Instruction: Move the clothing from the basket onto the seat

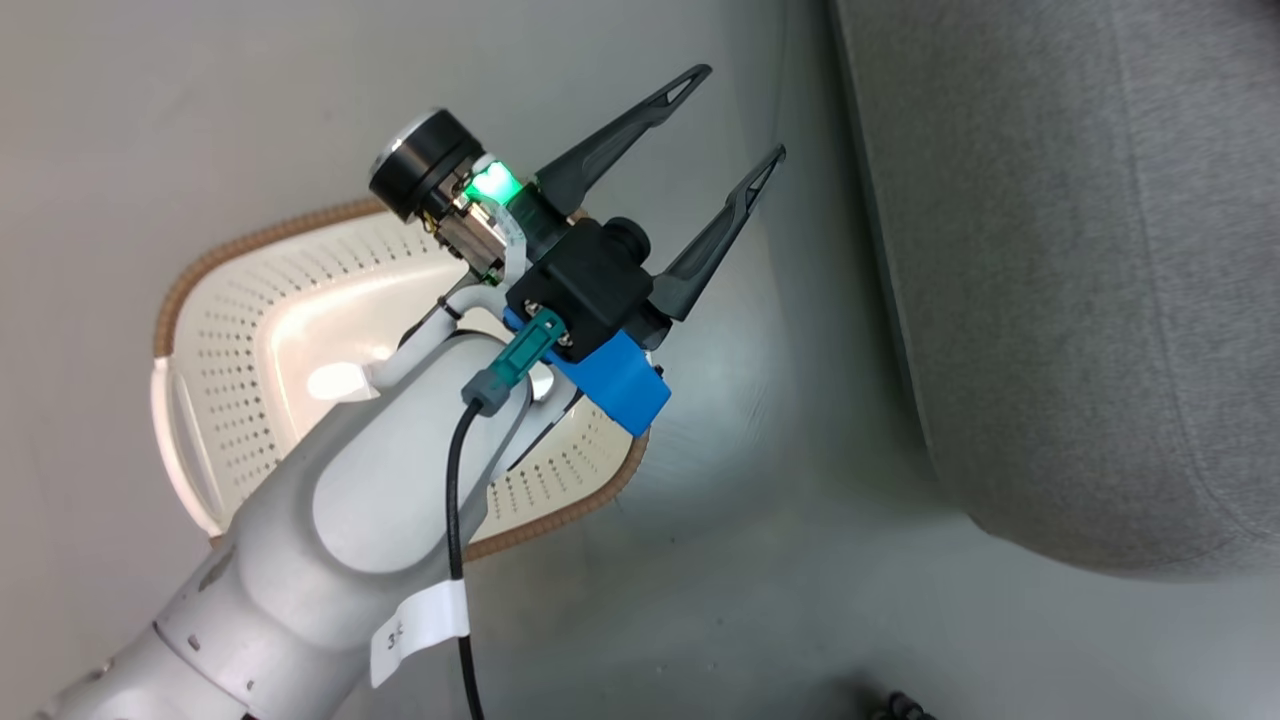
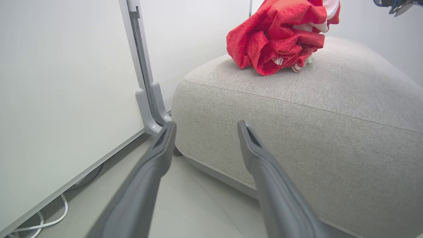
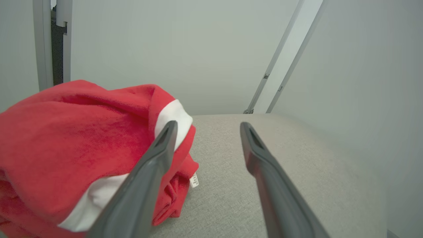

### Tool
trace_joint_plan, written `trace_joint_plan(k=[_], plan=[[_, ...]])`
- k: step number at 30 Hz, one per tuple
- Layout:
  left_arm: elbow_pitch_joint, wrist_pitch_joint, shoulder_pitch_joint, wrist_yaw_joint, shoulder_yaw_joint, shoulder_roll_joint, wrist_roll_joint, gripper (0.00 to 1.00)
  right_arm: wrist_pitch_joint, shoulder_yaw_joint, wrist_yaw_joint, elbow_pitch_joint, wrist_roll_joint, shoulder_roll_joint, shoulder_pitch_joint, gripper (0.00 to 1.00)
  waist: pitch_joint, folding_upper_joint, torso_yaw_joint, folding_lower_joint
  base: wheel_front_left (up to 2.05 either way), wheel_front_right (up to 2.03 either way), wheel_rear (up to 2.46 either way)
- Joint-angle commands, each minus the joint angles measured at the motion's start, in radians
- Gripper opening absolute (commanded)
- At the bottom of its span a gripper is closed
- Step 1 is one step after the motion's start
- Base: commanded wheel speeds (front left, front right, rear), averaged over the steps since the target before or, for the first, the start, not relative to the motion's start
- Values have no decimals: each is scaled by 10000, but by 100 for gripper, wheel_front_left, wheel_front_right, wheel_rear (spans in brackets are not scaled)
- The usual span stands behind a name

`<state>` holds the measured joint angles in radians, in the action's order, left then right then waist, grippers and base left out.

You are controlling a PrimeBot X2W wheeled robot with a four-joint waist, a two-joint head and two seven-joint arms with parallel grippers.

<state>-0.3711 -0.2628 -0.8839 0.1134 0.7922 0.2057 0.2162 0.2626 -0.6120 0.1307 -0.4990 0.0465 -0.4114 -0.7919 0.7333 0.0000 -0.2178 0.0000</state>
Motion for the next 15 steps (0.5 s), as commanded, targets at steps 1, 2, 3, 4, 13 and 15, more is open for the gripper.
trace_joint_plan(k=[1, 2, 3, 4, 13, 15], plan=[[84, -26, 263, -95, -143, -41, 123, 100, 36, -58, 1, 373, 5, 160, 441, 100, -637, 0, -18, 0, 0, 0, 0], [108, -26, 383, -141, -238, -39, 164, 100, 36, -89, 1, 660, 36, 188, 617, 100, -855, 0, -15, 0, 0, 0, 0], [153, -26, 508, -196, -344, -45, 225, 100, 34, -84, -1, 955, 73, 229, 794, 100, -1059, 0, -7, 0, 0, 0, 0], [224, -27, 654, -246, -486, -68, 288, 100, 34, -2, 1, 1270, 98, 303, 962, 100, -1304, 0, 9, 0, 0, 0, 0], [743, -26, 2054, -712, -2083, -122, 482, 100, 34, 1924, 1, 3339, 335, 915, 2301, 100, -3013, 0, 532, 0, 0, 0, 0], [865, -25, 2437, -801, -2532, -150, 455, 100, 34, 2501, 1, 3716, 309, 1167, 2607, 100, -3328, 0, 708, 0, 0, 0, 0]])
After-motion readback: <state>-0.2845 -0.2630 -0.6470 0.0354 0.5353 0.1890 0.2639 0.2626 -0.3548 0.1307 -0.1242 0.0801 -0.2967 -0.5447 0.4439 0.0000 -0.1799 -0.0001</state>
